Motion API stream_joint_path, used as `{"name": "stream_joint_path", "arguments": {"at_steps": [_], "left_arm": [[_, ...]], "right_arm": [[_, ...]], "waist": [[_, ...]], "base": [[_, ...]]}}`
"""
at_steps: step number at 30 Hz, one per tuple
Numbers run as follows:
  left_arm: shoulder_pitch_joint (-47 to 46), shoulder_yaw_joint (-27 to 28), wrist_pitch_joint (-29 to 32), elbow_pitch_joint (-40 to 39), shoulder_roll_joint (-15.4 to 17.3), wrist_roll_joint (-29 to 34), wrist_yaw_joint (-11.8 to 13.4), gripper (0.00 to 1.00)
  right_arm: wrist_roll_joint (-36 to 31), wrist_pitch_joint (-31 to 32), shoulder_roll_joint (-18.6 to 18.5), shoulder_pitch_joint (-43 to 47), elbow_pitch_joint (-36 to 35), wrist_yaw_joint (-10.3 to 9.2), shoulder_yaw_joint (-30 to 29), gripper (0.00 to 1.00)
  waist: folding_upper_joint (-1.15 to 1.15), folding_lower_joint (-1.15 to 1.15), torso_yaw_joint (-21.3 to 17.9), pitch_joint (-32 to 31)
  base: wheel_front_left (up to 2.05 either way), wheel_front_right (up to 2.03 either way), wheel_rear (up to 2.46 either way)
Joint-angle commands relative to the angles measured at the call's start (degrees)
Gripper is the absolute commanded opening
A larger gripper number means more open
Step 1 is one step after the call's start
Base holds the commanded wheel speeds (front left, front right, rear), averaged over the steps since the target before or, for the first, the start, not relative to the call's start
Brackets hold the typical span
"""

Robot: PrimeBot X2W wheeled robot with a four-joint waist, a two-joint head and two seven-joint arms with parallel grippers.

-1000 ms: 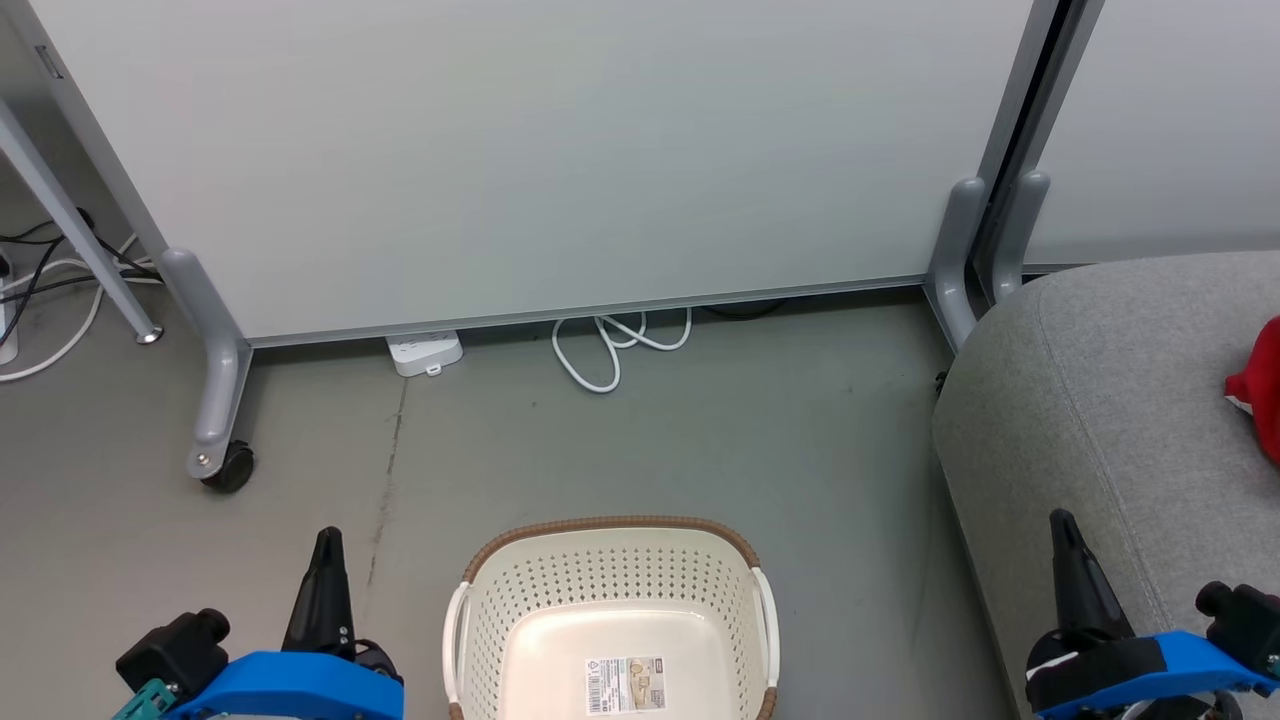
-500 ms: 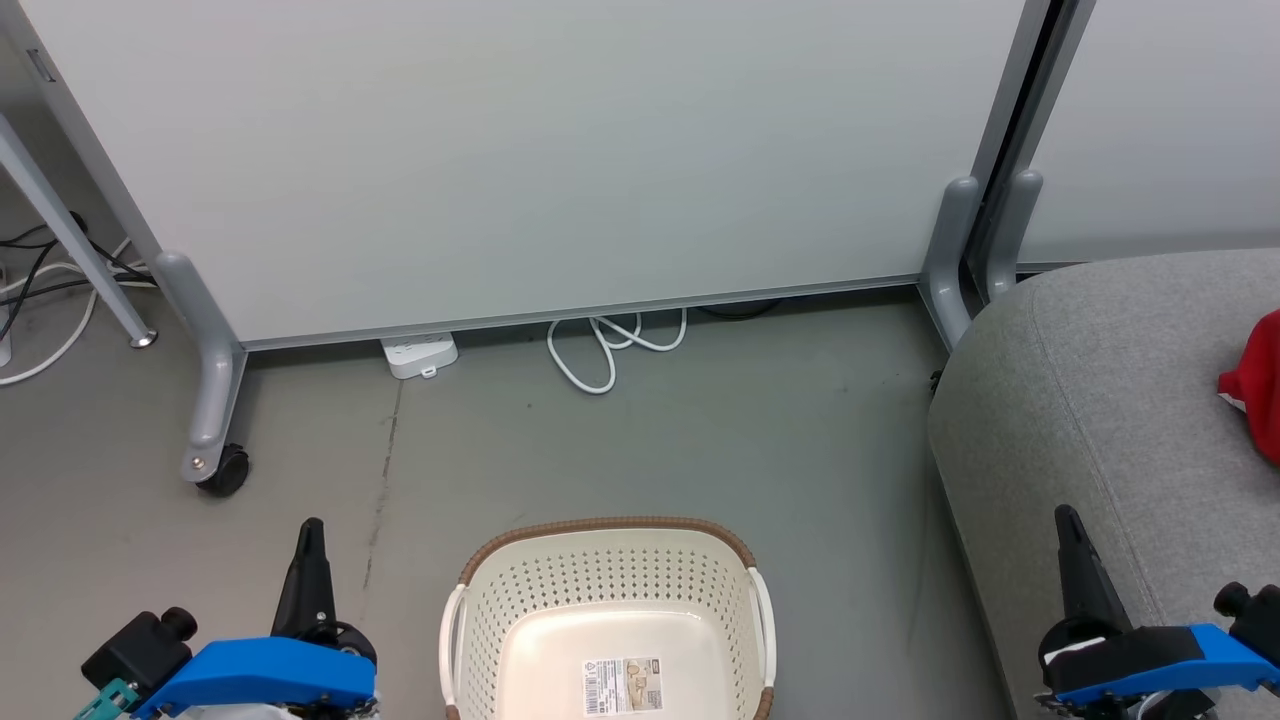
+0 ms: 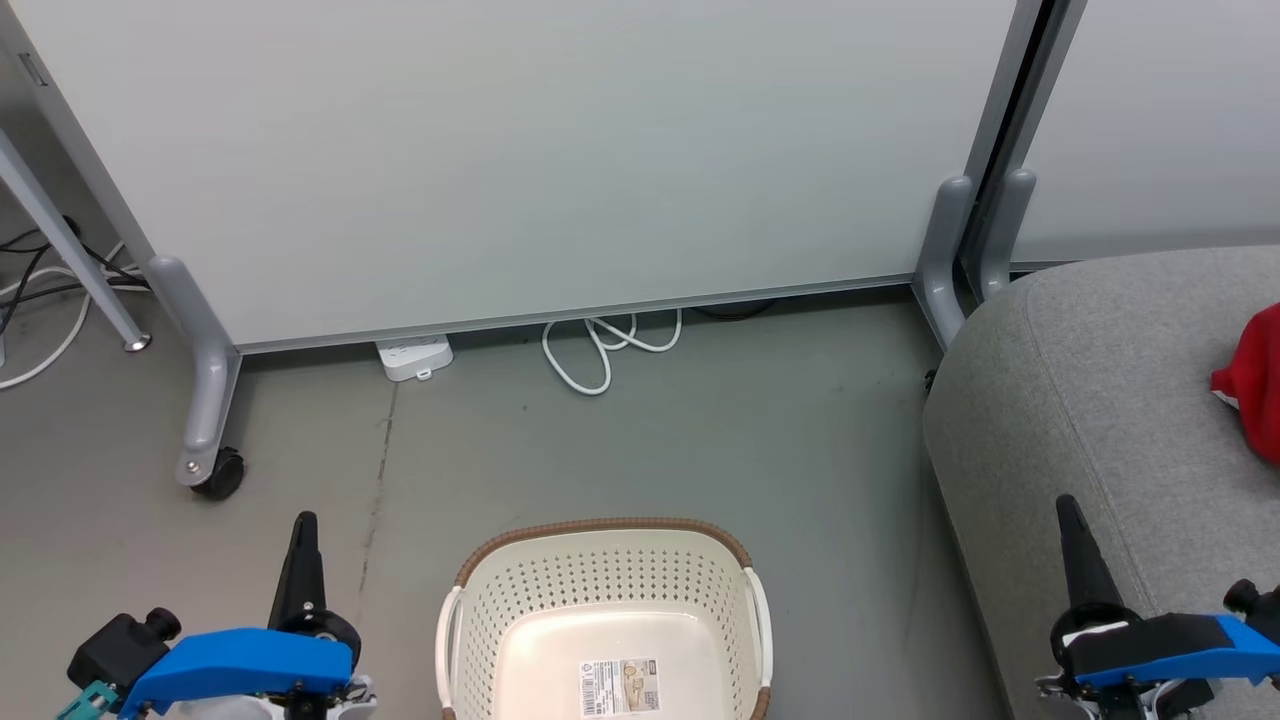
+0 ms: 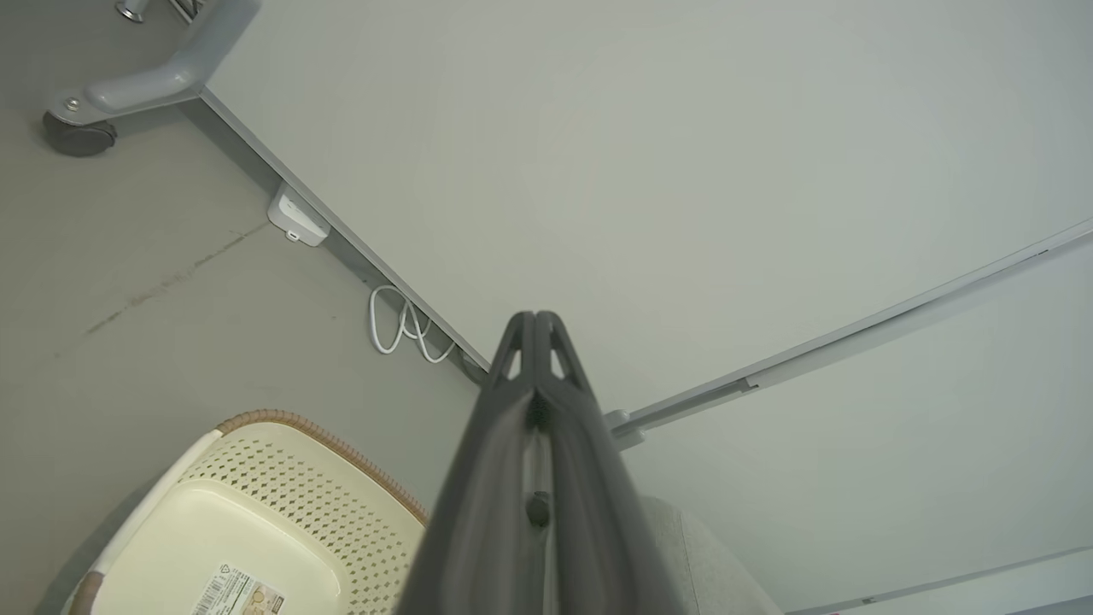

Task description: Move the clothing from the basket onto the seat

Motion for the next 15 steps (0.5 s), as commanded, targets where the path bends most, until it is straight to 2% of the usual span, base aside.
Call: {"name": "stream_joint_path", "arguments": {"at_steps": [1,15], "left_arm": [[-1.77,0.56,0.46,-0.87,0.35,-1.74,-0.07,0.0],[-2.27,1.46,2.69,-1.24,0.37,-9.99,-0.09,0.0]], "right_arm": [[1.98,0.45,-0.24,-1.58,-0.79,0.02,-0.11,0.0],[10.63,2.68,-0.26,-1.96,-1.0,0.02,-0.33,0.0]], "waist": [[0.0,0.0,-0.04,-0.01],[0.0,0.0,-0.44,-0.07]], "base": [[0.0,0.0,0.0],[0.0,0.0,0.0]]}}
